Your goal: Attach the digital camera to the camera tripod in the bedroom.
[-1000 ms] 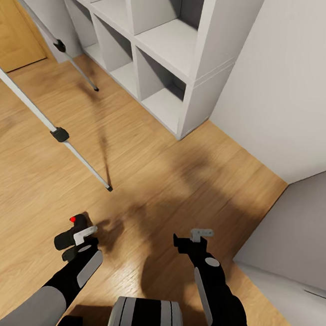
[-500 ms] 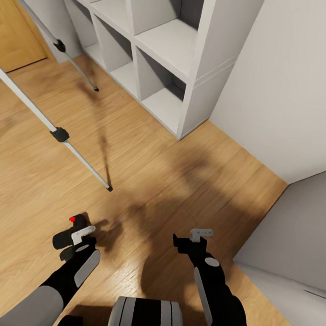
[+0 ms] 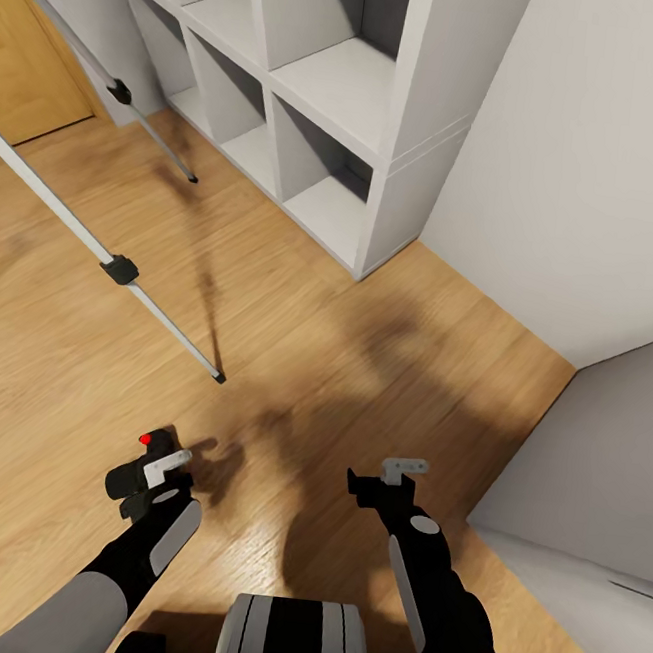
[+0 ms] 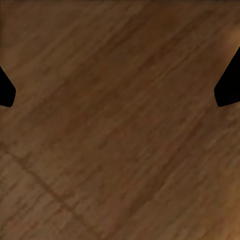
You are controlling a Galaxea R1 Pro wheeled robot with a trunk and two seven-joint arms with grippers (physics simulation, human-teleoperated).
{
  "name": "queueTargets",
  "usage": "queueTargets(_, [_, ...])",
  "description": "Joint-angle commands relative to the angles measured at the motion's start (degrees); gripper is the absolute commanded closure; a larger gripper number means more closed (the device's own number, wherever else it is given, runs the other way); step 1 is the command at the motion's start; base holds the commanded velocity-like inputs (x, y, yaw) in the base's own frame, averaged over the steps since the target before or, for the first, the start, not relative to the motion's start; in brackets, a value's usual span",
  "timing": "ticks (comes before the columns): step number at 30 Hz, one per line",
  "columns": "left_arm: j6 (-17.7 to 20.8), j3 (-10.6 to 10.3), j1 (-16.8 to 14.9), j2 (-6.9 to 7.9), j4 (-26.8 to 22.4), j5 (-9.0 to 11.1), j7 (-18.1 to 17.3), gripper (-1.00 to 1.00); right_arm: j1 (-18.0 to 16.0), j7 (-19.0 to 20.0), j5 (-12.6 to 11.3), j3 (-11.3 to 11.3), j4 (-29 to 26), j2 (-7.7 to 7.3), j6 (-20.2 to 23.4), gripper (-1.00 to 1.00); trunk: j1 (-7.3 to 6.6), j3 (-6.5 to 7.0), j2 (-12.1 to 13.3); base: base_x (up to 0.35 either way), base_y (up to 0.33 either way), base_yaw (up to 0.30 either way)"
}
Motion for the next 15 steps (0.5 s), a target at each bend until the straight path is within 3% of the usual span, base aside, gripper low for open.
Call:
queueTargets(1, [0.4, -0.2, 0.0, 0.05, -0.1, 0.1, 0.4, -1.00, 0.0, -0.1, 0.2, 0.1, -0.1, 0.01, 0.3, -1.00, -0.01, -0.03, 0.0, 0.000, 0.000, 0.000])
queueTargets(7, [0.7, -0.3, 0.0, 0.05, 0.1, 0.0, -0.2, -1.00, 0.0, -0.1, 0.3, 0.1, -0.1, 0.01, 0.3, -1.00, -0.01, -0.03, 0.0, 0.000, 0.000, 0.000])
queueTargets(15, [0.7, -0.3, 0.0, 0.12, 0.5, 0.0, -3.8, -1.00, 0.0, -0.1, 0.3, 0.1, -0.1, 0.03, 0.3, -1.00, -0.01, -0.03, 0.0, 0.000, 0.000, 0.000])
